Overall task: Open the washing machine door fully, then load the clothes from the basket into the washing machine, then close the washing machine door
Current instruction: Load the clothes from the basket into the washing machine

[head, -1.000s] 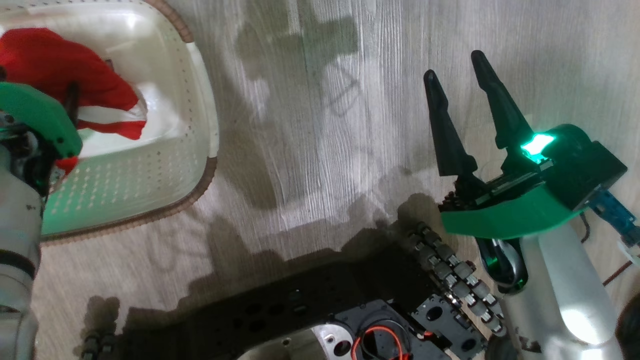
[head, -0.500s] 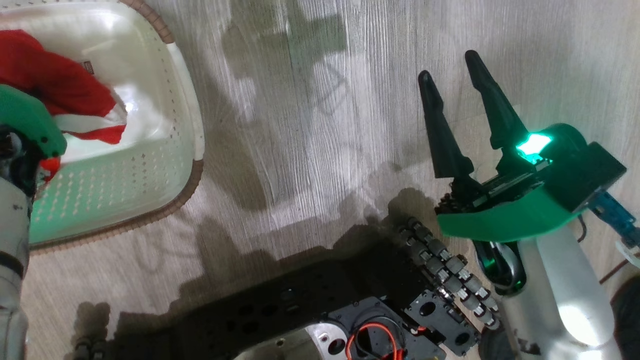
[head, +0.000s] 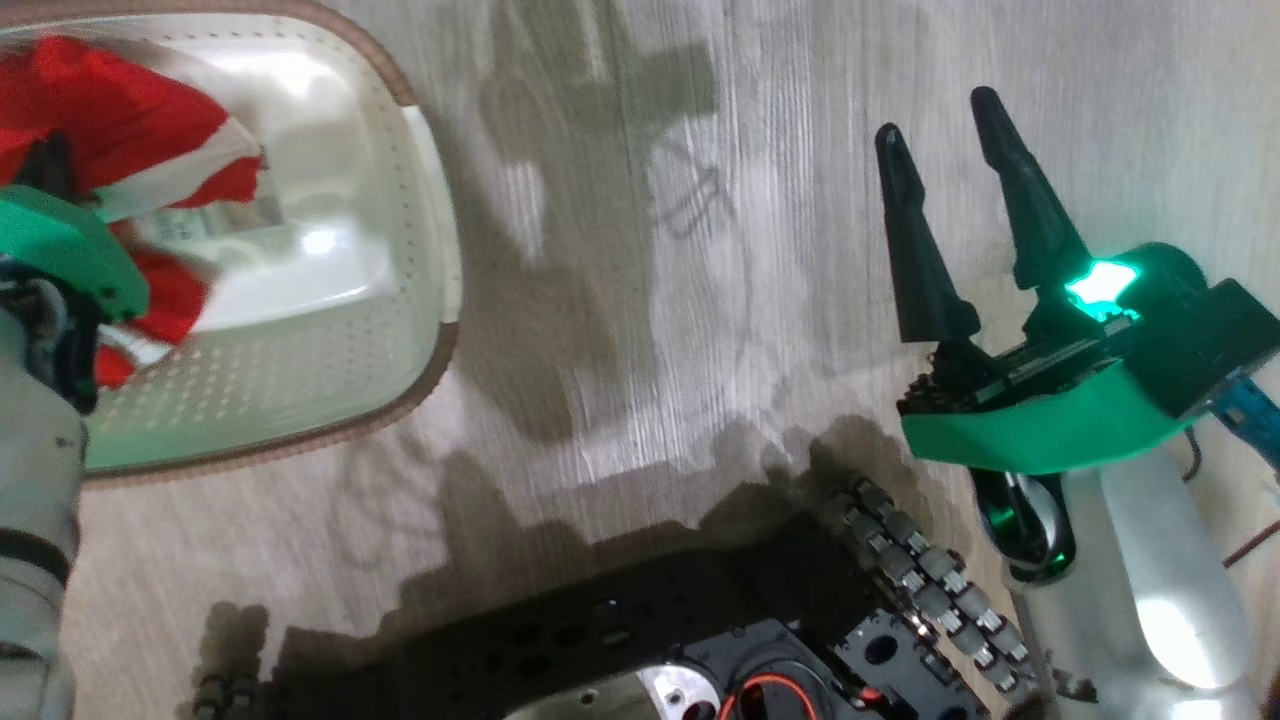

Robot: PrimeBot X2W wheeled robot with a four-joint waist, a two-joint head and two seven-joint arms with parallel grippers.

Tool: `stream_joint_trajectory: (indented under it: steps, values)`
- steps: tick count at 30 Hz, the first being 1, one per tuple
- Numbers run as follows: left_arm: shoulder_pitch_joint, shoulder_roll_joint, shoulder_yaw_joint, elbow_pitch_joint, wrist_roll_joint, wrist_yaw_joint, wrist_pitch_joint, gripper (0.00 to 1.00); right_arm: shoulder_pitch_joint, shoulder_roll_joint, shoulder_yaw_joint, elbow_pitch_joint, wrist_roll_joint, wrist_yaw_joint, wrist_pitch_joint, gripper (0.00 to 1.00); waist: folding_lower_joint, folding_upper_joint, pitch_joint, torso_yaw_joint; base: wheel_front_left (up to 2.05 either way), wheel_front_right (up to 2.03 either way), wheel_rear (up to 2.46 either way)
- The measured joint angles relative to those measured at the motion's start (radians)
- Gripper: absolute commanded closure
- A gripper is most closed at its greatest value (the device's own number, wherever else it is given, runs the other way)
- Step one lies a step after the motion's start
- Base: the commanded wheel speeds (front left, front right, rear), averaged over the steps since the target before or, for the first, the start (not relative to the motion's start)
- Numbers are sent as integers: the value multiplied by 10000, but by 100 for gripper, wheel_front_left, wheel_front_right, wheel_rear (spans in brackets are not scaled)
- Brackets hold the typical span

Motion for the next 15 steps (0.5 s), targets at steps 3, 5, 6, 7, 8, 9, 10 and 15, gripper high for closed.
stream_joint_trajectory:
  steps: [3,5,6,7,8,9,10,15]
  values:
    - [490,-73,25,-802,84,199,-58,100,32,0,-167,4,-169,0,0,0,0,0,-316,217,0,0,0]
    - [912,-98,90,-1764,167,430,-58,100,65,0,-257,2,-288,0,0,0,-1,0,-542,376,0,0,0]
    - [1140,-111,198,-2303,188,516,-58,100,96,0,-309,4,-337,0,0,0,-1,0,-656,458,0,0,0]
    - [1388,-121,301,-2859,219,637,-58,100,147,0,-376,8,-395,0,0,0,0,0,-781,539,0,0,0]
    - [1659,-130,372,-3369,313,744,-59,100,224,0,-445,12,-418,0,0,0,0,0,-911,614,0,0,0]
    - [1965,-144,441,-3883,372,826,-59,100,292,0,-495,27,-451,0,0,0,-1,0,-1049,687,0,0,0]
    - [2313,-171,497,-4406,443,941,-63,100,360,0,-560,35,-516,0,0,0,-1,0,-1196,759,0,0,0]
    - [3665,-286,715,-6234,600,1298,-69,100,583,0,-761,77,-709,0,2,0,-1,0,-1793,1021,0,0,0]
